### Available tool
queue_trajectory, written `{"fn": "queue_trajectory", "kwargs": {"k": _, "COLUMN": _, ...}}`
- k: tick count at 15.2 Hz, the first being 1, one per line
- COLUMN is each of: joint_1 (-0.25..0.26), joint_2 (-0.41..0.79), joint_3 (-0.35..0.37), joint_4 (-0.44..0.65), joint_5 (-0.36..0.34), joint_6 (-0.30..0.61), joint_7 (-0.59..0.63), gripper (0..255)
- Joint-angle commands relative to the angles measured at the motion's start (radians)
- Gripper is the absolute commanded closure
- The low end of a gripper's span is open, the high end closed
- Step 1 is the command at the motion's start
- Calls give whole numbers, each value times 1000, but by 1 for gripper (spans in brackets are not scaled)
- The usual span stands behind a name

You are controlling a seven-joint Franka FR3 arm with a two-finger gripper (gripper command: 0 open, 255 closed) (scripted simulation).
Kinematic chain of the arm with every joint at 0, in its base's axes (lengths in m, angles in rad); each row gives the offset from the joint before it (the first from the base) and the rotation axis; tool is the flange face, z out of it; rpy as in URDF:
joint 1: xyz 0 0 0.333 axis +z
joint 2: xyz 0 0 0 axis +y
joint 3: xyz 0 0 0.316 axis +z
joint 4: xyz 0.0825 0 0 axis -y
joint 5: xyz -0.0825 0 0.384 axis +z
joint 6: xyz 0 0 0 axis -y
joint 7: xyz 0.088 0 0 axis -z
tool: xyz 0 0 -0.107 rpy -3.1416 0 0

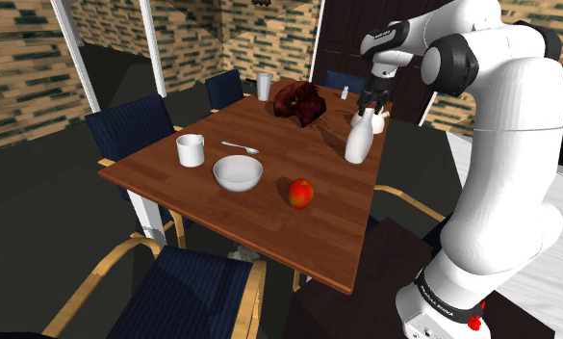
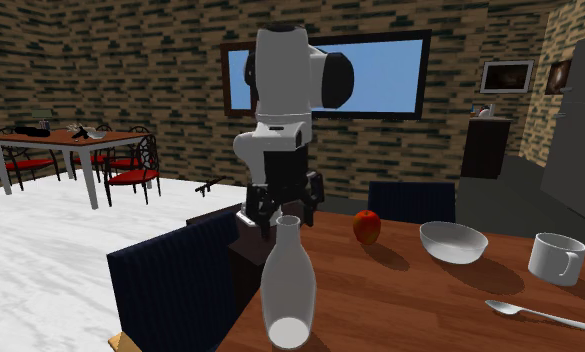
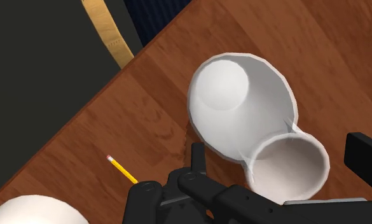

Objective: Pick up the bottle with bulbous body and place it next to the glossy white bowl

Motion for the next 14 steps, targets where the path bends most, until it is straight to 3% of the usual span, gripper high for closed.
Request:
{"fn": "queue_trajectory", "kwargs": {"k": 1, "joint_1": 0, "joint_2": 4, "joint_3": 1, "joint_4": -1, "joint_5": 2, "joint_6": 5, "joint_7": 0, "gripper": 0}}
{"fn": "queue_trajectory", "kwargs": {"k": 6, "joint_1": 0, "joint_2": 4, "joint_3": 1, "joint_4": -1, "joint_5": 2, "joint_6": 5, "joint_7": 0, "gripper": 0}}
{"fn": "queue_trajectory", "kwargs": {"k": 7, "joint_1": 0, "joint_2": 4, "joint_3": 1, "joint_4": -1, "joint_5": 2, "joint_6": 5, "joint_7": 0, "gripper": 255}}
{"fn": "queue_trajectory", "kwargs": {"k": 14, "joint_1": 1, "joint_2": 4, "joint_3": 1, "joint_4": -1, "joint_5": 2, "joint_6": 5, "joint_7": 1, "gripper": 255}}
